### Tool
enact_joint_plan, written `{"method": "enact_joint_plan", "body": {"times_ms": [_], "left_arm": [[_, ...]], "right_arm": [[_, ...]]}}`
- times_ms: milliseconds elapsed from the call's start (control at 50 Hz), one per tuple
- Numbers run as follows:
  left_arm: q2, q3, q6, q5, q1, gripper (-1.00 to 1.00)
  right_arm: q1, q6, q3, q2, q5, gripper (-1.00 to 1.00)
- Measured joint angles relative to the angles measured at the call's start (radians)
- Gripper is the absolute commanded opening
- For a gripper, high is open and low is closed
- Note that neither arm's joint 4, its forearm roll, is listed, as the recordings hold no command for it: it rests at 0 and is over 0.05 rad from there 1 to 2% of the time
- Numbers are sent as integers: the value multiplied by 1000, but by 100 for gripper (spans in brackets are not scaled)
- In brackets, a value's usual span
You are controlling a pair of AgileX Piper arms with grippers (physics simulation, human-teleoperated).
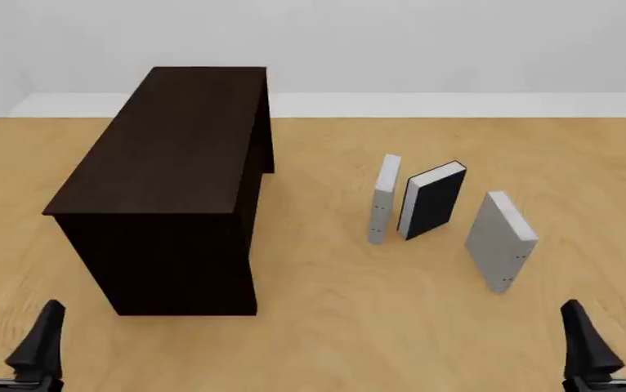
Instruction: Pick up the book on the right and place it under the cabinet shelf.
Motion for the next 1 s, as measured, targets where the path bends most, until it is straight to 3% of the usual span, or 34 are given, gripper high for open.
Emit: {"method": "enact_joint_plan", "body": {"times_ms": [340,620,1000], "left_arm": [[5,-2,0,-2,0,100],[5,-2,0,-2,0,100],[5,-1,0,-5,0,100]], "right_arm": [[-20,0,-65,47,36,100],[3,8,-223,234,107,100],[4,-65,-473,545,234,100]]}}
